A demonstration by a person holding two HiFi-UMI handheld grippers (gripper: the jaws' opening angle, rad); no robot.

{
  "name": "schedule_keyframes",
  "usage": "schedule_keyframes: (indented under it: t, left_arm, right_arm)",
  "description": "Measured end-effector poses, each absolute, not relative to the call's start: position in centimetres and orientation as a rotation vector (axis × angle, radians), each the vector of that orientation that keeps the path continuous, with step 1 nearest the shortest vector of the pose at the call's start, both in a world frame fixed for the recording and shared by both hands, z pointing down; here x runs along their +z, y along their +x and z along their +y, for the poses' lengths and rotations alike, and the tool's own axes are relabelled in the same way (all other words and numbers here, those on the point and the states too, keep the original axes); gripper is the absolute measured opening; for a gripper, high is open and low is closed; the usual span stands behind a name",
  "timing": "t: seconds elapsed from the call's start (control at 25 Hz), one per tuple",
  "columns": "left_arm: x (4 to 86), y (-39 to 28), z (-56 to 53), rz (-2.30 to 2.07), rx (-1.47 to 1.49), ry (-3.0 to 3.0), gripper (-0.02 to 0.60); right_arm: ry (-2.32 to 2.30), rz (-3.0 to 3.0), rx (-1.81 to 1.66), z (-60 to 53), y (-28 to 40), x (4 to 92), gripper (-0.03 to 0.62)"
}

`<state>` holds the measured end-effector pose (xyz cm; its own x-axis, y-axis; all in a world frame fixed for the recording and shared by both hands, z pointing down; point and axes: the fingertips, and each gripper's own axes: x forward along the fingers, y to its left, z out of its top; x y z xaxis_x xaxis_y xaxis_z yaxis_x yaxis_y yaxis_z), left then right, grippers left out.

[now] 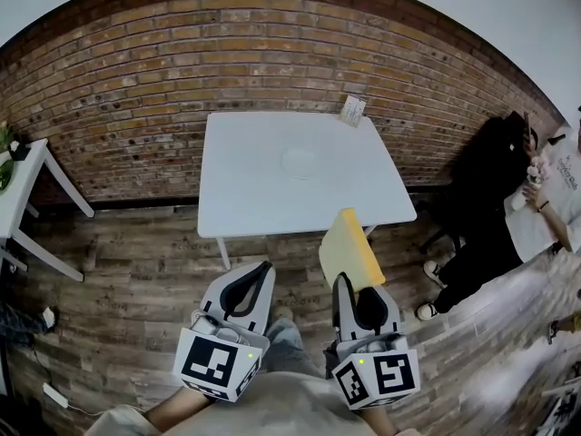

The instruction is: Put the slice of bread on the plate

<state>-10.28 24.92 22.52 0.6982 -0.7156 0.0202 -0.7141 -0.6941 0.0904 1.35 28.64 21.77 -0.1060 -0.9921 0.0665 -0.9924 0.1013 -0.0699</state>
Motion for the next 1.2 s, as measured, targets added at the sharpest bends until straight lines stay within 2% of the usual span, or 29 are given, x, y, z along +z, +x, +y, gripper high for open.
schedule_keyframes:
  t: [1.2]
  left_arm:
    - [24.0,-0.9,2.8,-1.321,0.049,2.670,0.009]
  right_arm:
    - [1.886,-2.398,0.300,5.1,10.8,24.1,0.097]
